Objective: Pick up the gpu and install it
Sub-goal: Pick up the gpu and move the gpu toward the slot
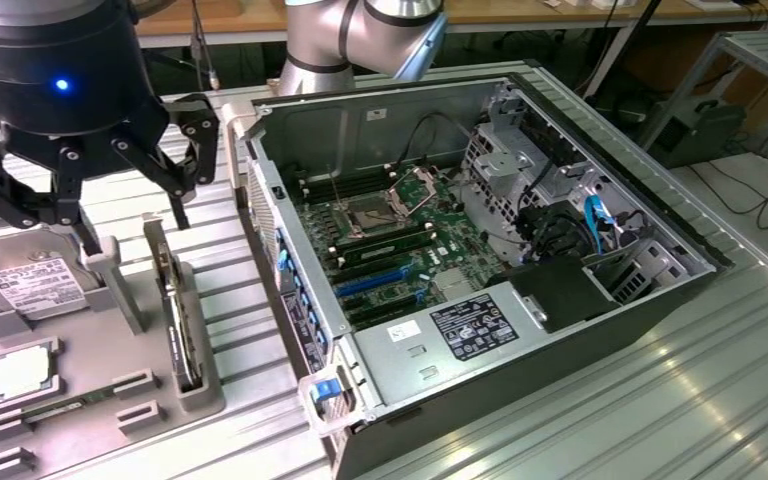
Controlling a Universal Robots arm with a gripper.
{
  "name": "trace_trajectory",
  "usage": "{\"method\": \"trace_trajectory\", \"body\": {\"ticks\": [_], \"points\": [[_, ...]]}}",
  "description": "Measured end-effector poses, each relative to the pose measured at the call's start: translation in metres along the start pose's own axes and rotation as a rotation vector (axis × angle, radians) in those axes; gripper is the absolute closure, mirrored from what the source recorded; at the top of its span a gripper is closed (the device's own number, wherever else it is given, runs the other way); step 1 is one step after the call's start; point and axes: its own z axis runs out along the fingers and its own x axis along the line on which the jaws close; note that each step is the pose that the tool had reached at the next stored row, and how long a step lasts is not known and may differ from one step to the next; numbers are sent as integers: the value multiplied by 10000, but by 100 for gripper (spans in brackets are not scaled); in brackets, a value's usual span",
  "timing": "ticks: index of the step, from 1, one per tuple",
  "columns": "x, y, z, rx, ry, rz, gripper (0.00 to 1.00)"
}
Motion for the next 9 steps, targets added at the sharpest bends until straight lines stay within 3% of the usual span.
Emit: {"method": "trace_trajectory", "body": {"ticks": [4, 9], "points": [[-10, 1, 43, 44, 16, 91, 34], [-11, 6, 125, 48, 40, 92, 34]]}}
